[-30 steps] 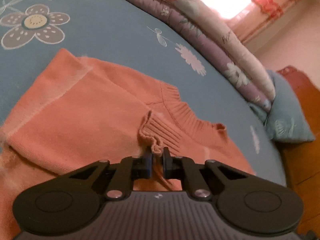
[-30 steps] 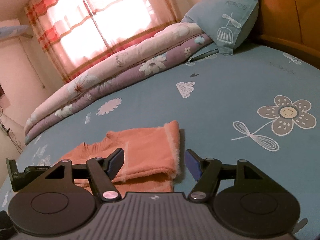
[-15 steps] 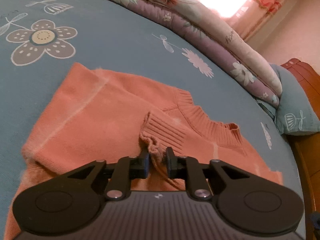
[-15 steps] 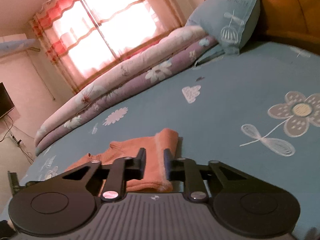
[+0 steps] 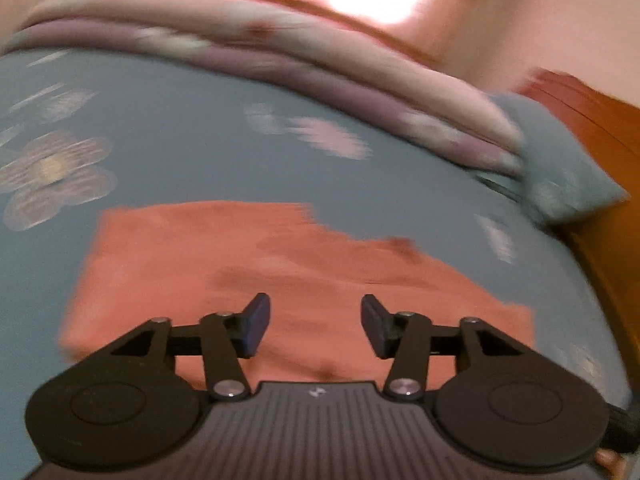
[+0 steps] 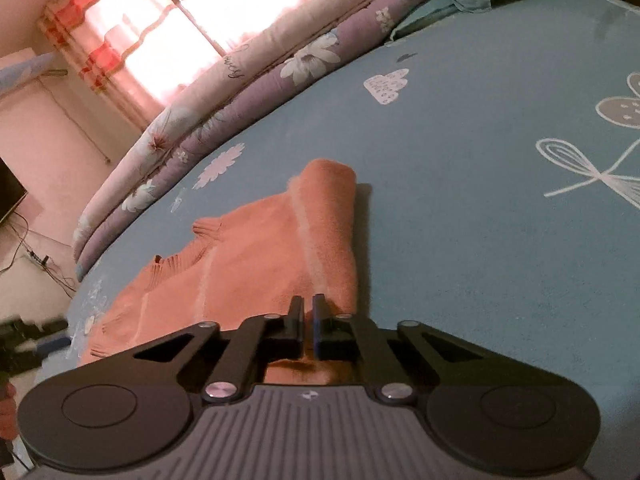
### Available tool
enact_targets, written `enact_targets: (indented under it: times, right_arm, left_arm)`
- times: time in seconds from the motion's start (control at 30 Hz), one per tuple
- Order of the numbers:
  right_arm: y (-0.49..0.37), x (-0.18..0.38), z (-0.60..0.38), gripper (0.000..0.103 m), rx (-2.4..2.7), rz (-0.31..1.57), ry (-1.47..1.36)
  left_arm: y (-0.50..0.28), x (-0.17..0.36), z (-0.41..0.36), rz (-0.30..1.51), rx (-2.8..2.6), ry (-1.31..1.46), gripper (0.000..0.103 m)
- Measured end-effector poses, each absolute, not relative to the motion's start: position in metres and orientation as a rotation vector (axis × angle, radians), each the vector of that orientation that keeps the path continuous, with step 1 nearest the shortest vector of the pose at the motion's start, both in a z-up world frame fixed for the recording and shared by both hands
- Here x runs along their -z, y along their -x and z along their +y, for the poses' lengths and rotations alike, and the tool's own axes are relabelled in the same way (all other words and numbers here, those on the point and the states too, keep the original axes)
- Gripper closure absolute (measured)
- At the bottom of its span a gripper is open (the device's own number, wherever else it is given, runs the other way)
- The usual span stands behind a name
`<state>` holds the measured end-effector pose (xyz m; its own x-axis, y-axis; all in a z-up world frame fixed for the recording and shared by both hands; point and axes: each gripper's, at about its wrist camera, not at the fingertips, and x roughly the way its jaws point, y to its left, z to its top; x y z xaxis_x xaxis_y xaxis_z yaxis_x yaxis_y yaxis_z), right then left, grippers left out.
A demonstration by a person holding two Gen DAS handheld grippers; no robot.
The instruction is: Fold clothes
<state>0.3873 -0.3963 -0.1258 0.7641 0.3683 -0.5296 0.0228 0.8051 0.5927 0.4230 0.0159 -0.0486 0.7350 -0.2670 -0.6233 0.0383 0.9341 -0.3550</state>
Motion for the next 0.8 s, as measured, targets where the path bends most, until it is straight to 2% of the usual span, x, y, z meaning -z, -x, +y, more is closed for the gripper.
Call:
enact_targets:
  times: [0.03, 0.07, 0.2, 0.37, 0.5, 0.8]
  right_arm:
    - [-0.386, 0.125, -0.398, 0.099, -0.203, 0.684, -0.621]
    - [-0.385, 0.123, -0.4, 0.093, -0.203, 0.671, -0.625]
    - [-0.383, 0.125, -0.407, 0.091, -0.203, 0.667, -0.648]
    - [-0.387, 0.141, -0.417, 0.093, -0.197, 0.705, -0.736]
    - [-0.385, 0.142, -0.418, 0.093, -0.206, 0.708, -0.74]
    - [-0.379, 0.149, -0.427, 0.093, -0.221, 0.714, -0.806]
  left_arm:
    - [-0.428, 0.043, -0.007, 0.728, 0.236, 0.312, 0.05]
    - [-0.434, 0.038, -0.029, 0.734, 0.297, 0.295, 0.05]
    - [-0.462, 0.035, -0.117, 0.79, 0.525, 0.28, 0.049]
    - [-0.505, 0.064, -0.196, 0.915, 0.669, 0.358, 0.049]
    - [-0.529, 0.092, -0.226, 0.984, 0.679, 0.395, 0.05]
    - [-0.57, 0.117, -0.255, 0.988, 0.604, 0.367, 0.049]
